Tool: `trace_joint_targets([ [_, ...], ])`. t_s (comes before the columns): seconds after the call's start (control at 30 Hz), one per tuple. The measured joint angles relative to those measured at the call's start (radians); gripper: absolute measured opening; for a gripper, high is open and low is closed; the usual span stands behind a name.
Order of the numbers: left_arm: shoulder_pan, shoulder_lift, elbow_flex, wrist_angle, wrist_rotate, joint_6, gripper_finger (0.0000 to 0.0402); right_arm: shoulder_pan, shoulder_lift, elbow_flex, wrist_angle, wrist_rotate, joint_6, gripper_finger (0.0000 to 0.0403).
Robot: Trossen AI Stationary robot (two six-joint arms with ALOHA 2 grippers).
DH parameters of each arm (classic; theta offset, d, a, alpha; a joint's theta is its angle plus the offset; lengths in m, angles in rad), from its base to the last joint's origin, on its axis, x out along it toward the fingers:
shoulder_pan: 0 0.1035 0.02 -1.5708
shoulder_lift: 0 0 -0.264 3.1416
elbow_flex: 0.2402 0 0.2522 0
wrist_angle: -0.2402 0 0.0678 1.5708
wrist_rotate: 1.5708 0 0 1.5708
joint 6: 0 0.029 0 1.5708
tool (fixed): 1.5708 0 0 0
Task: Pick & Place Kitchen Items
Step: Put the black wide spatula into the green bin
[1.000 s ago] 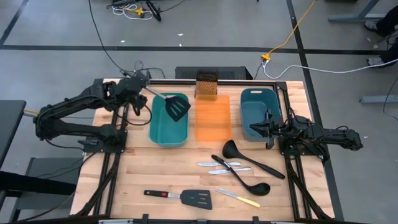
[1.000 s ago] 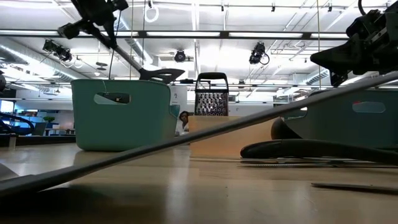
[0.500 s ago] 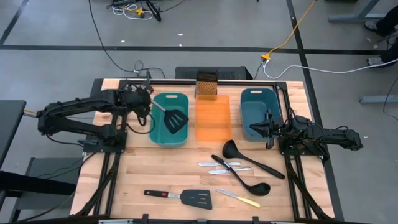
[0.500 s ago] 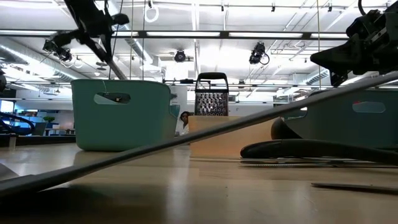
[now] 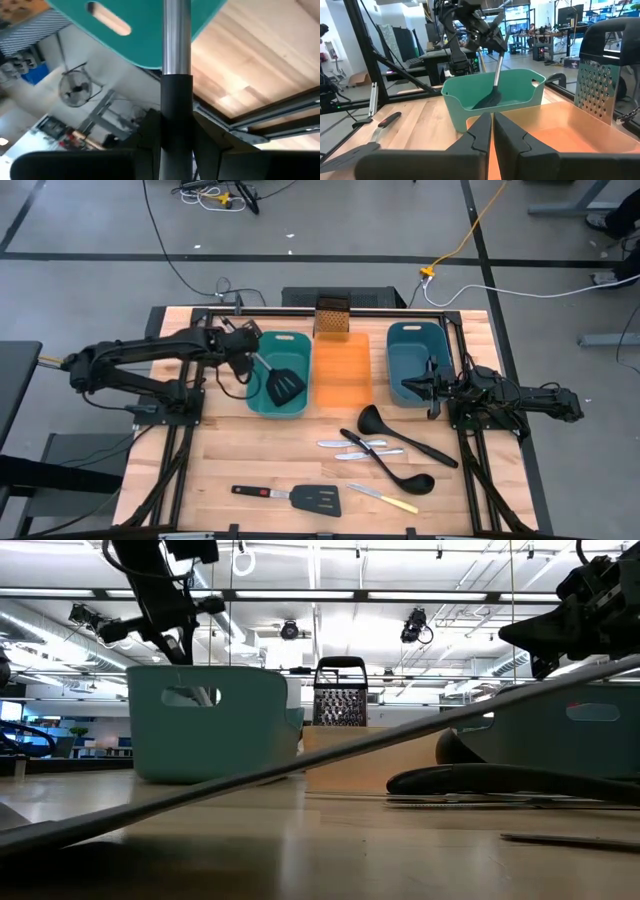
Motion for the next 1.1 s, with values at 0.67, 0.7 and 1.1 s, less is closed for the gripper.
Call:
trace_joint_targets([
  [0.67,0.115,0.098,0.000,-0.152,0.014,-0.131,0.0084,0.000,0.000,0.000,0.000,0.004,-0.001,0.0029],
  [0.7,0.119,0.098,0.000,-0.151,0.017,-0.130,0.0084,0.000,0.000,0.000,0.000,0.005,-0.001,0.0029],
  [1.1,0.212,0.098,0.000,-0.073,0.106,-0.011,0.0084,0.000,0.000,0.000,0.000,0.005,0.000,0.0029],
])
